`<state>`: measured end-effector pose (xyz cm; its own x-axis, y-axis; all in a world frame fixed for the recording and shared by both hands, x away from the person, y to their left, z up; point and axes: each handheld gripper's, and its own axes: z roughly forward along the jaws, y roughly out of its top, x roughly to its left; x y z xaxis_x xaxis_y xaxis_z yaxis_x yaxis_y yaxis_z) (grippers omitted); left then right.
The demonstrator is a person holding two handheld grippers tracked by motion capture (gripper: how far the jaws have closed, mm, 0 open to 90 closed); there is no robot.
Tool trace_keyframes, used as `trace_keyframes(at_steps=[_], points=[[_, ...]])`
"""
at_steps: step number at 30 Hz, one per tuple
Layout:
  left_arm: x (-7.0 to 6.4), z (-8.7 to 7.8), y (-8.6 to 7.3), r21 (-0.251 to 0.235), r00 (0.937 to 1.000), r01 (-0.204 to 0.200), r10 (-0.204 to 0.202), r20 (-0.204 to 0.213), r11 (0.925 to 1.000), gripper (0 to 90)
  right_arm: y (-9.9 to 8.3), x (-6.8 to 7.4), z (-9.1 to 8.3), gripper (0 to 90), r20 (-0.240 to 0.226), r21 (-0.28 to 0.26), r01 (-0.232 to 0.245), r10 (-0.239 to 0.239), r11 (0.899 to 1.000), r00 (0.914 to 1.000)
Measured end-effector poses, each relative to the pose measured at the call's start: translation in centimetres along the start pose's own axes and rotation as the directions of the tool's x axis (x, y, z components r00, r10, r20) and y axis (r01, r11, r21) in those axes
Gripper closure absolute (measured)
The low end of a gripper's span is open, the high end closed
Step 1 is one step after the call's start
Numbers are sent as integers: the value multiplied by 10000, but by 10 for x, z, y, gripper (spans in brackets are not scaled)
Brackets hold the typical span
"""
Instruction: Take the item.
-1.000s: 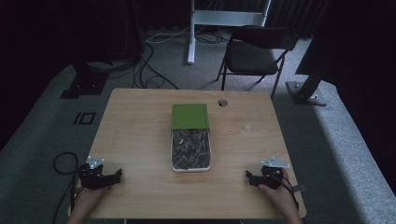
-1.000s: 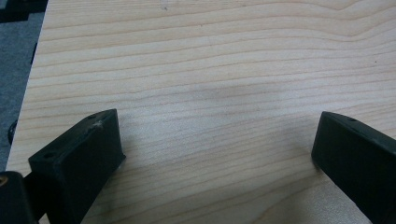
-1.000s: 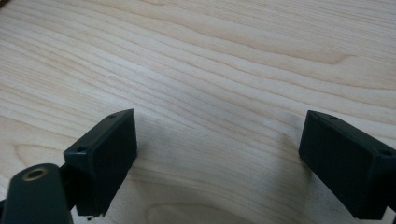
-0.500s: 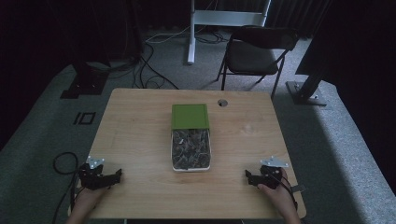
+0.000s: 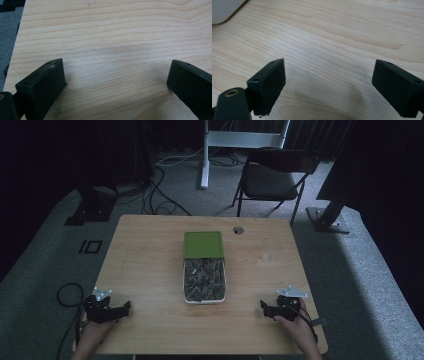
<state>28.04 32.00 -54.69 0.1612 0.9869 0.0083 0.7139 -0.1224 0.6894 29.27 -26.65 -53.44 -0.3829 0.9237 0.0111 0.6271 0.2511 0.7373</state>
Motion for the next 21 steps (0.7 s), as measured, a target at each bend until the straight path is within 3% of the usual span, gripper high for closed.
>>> trace_keyframes(at_steps=[21], points=[[0, 0, 0, 1, 10000, -3, 3, -1, 10000, 23, 25, 16, -10, 117, -275, -627, 279, -297, 9976, 9992]])
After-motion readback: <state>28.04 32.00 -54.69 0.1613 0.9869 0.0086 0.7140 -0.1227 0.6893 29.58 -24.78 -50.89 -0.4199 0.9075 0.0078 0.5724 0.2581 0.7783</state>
